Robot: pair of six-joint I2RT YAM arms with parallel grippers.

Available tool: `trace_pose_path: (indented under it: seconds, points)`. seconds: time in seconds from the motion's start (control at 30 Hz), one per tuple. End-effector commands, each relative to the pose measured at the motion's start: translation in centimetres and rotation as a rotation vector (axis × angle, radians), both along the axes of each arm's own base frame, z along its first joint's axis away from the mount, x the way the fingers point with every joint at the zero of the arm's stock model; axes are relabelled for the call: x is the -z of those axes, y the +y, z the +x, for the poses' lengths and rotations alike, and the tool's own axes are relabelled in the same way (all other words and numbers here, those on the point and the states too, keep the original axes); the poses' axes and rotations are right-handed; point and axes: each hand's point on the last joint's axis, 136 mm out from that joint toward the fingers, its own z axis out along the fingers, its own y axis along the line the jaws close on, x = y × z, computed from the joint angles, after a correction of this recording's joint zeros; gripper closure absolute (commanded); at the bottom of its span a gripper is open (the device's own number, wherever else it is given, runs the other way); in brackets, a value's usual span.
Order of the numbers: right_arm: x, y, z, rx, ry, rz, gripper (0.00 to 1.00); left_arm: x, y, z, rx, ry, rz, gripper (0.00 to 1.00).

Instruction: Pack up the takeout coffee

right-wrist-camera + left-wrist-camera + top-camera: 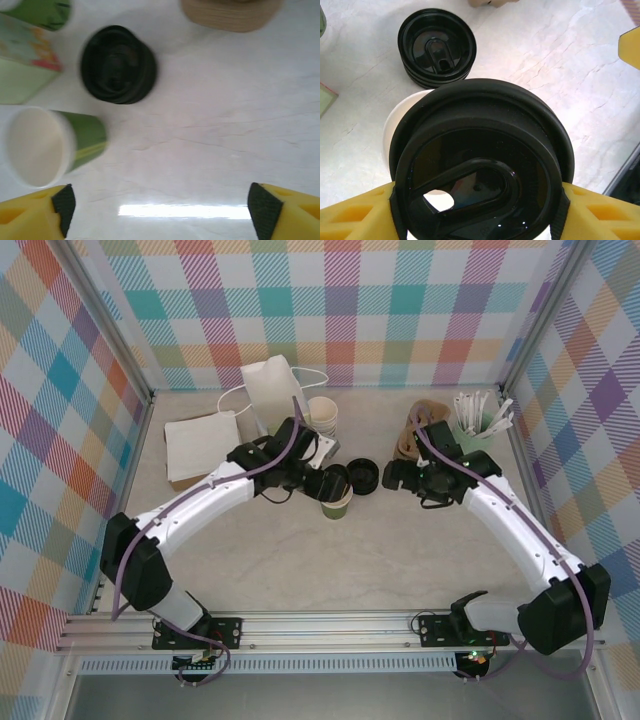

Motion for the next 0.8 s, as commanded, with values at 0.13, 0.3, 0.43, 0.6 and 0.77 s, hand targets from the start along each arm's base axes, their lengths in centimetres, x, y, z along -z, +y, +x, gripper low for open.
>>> trace_pose_path:
  seconds: [0.13, 0.3, 0.43, 0.6, 0.77]
  points:
    - [3.6, -3.3, -0.7, -0.027, 0.081, -0.233, 0.00, 1.1, 0.0, 0.2, 0.040, -0.007, 0.172, 0.35]
    - [4.7, -3.6, -0.8, -0.027, 0.100, -0.255, 0.00, 2.1, -0.1, 0.9, 0.044, -0.001, 0.243, 0.36]
    - [5.1, -4.3, -1.1, -0.010, 0.111, -0.287, 0.00, 2.7, 0.0, 1.3, 0.044, 0.003, 0.281, 0.36]
    - [5.5, -5.0, -1.5, 0.001, 0.120, -0.301, 0.00, 3.2, 0.0, 1.5, 0.053, 0.010, 0.311, 0.37]
    - [5.7, -5.2, -1.6, 0.008, 0.124, -0.300, 0.00, 3.6, -0.1, 1.5, 0.058, 0.021, 0.323, 0.37]
